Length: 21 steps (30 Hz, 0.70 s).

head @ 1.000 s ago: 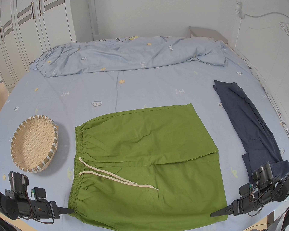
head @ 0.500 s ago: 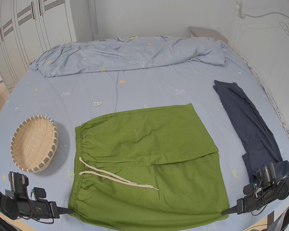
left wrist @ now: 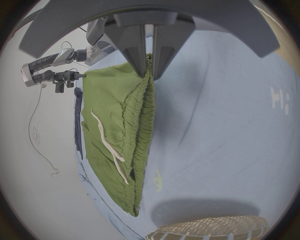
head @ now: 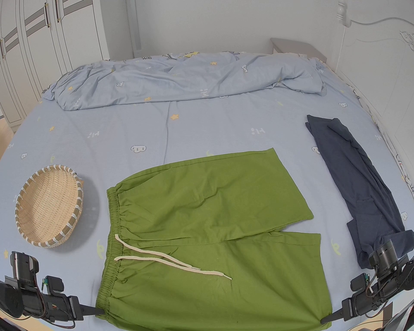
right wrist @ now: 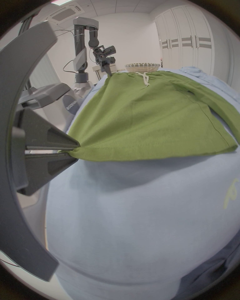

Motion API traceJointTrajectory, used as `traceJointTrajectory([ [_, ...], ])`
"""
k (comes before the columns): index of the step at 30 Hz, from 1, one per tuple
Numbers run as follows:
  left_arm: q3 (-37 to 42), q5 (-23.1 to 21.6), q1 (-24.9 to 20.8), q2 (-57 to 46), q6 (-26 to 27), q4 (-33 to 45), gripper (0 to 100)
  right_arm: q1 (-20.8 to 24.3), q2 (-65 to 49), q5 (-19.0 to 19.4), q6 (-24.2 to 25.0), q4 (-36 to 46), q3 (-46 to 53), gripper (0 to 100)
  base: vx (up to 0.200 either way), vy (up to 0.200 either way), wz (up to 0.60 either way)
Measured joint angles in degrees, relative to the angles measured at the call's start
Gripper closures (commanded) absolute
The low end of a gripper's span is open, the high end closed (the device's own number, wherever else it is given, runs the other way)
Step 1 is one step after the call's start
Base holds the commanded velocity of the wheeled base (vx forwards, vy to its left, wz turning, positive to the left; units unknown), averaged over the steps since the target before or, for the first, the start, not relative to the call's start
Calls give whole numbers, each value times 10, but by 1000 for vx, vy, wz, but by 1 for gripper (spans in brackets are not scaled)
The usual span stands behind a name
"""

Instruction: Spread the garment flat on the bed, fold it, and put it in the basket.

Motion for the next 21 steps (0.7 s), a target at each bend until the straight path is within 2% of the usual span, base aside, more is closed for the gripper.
traceJointTrajectory([
  [4, 0, -2, 9, -30, 0, 15, 100, 26, -34, -5, 8, 25, -12, 100, 0, 0, 0],
  [11, -31, -3, 11, -47, -12, 37, 100, 33, -68, -7, 31, 57, -70, 100, 0, 0, 0],
  [15, -90, -3, 6, -51, -34, 104, 100, 31, -79, -11, 34, 115, -148, 100, 0, 0, 0],
  [21, -226, -3, -5, -50, -59, 205, 100, 31, -80, -47, 45, 177, -308, 100, 0, 0, 0],
])
